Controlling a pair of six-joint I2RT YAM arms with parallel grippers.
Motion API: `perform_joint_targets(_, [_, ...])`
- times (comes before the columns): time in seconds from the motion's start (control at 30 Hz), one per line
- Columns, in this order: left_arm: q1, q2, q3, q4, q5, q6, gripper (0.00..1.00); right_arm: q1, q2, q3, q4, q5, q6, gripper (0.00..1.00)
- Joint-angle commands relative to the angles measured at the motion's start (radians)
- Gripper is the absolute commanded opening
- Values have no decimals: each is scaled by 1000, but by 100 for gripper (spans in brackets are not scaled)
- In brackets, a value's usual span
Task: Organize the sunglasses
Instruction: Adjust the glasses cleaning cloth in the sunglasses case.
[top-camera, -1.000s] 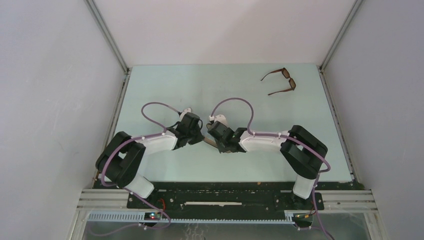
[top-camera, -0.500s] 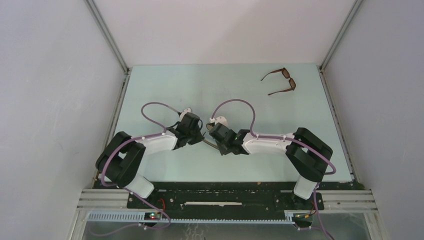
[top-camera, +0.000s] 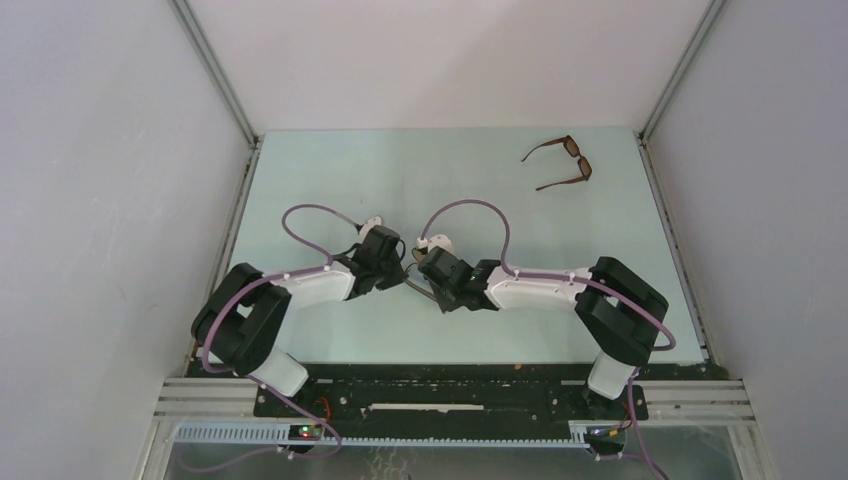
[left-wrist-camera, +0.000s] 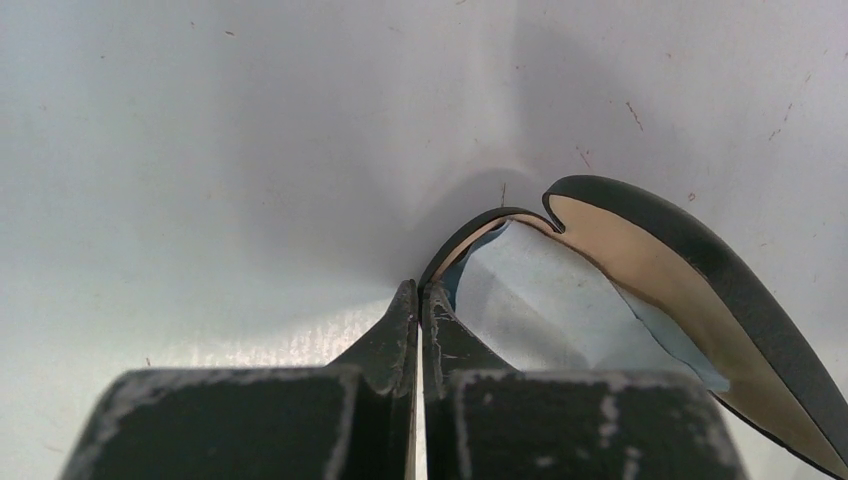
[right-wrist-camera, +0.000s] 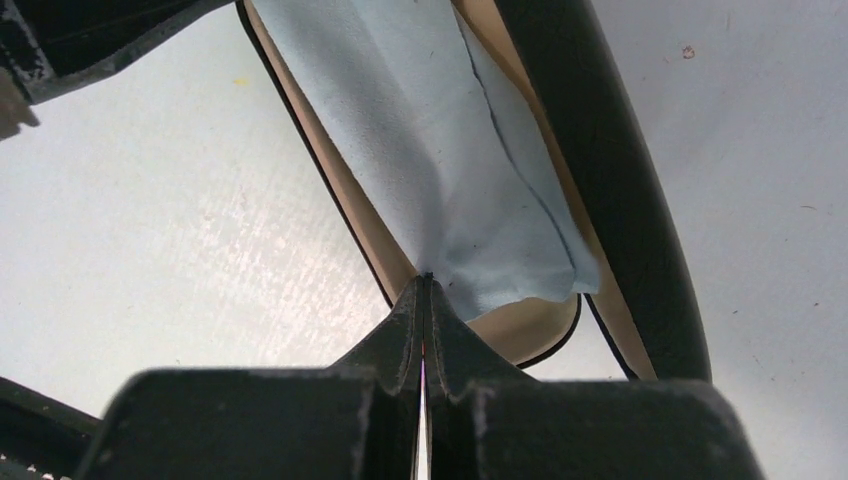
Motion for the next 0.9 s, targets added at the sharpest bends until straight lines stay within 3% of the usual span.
perform_joint_targets(0.0, [-8, -33, 24, -39, -48, 14, 0, 17, -58, -4, -15, -27, -24, 0])
perform_joint_targets(0.13, [-9, -34, 24, -40, -53, 13, 0, 15, -64, -4, -22, -50, -12, 0])
perform_joint_targets(0.27, [-12, -31, 30, -41, -51, 13, 0, 10, -67, -4, -38, -38, 9, 26])
perform_joint_targets(0.4, [-18, -28, 38, -43, -53, 13, 0, 9, -101, -4, -47, -16, 25, 32])
perform_joint_targets(0.6, [-24, -40, 34, -53, -65, 10, 0, -9, -173, -7, -29, -18, 53, 32])
perform_joint_targets(0.87, [-44, -95, 16, -92, -100, -51, 0, -123, -300, -127, 77, -78, 198, 18])
